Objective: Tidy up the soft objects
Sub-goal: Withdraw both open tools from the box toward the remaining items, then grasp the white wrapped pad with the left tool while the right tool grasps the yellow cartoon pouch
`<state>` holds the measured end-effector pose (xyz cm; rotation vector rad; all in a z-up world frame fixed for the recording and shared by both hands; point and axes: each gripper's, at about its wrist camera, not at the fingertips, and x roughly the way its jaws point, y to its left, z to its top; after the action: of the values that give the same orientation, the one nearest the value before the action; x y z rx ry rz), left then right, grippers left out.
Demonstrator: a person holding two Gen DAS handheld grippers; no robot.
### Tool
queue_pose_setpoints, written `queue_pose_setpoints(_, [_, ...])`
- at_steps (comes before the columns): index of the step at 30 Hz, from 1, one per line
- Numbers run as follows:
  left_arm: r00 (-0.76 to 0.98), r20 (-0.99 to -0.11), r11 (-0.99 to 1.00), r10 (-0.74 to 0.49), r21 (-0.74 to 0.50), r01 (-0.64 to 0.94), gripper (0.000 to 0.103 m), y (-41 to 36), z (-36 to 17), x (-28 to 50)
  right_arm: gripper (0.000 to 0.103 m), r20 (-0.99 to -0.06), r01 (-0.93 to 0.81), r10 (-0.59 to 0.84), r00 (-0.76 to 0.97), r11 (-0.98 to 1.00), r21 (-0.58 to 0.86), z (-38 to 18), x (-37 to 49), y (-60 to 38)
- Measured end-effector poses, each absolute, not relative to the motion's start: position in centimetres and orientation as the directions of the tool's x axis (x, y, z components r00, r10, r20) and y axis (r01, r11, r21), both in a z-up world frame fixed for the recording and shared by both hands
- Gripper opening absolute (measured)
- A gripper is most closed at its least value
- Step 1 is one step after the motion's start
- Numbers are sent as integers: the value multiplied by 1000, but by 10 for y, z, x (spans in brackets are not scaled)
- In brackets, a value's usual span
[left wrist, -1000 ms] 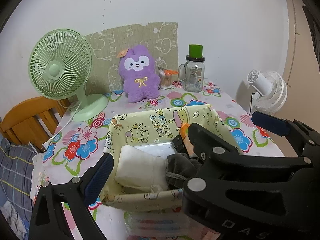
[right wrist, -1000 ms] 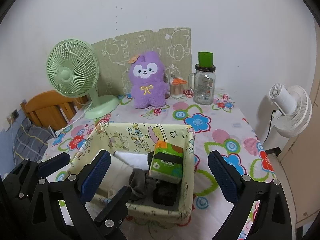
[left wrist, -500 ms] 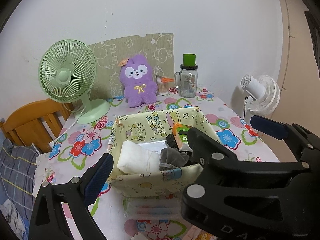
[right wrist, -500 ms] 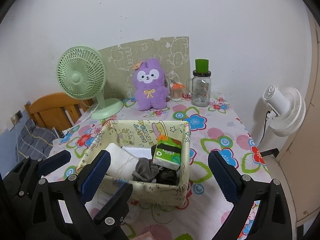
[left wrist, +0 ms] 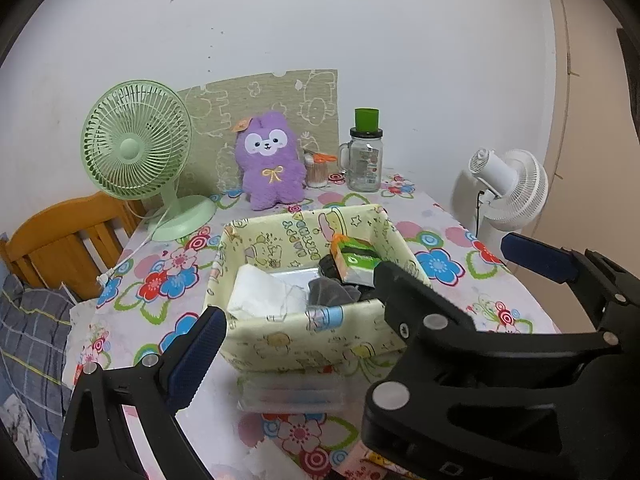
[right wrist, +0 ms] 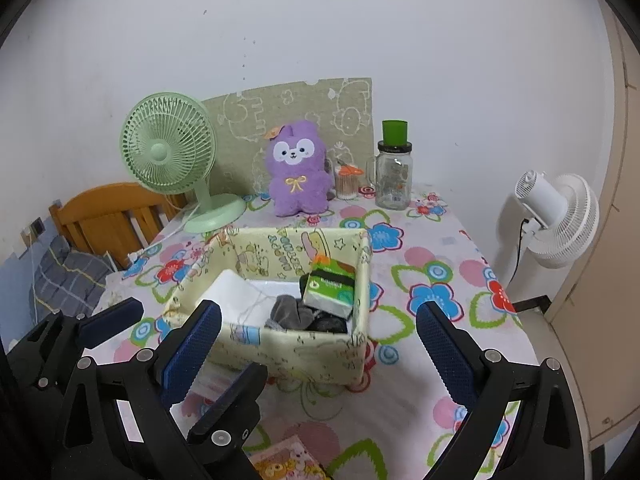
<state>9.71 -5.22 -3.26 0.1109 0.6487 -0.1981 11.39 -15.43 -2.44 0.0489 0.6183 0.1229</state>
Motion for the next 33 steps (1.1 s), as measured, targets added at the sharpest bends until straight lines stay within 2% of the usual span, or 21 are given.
queue_pose_setpoints(18, [775, -611, 973, -162, 30, 228, 103, -39, -49, 59, 99, -594, -100, 125, 795, 992, 74, -40, 72, -143])
queue_pose_setpoints(33, [733, -665, 981, -141, 8, 195, 103, -28, -84, 53, 99, -643, -140, 177, 745, 984, 109, -75, 66, -138])
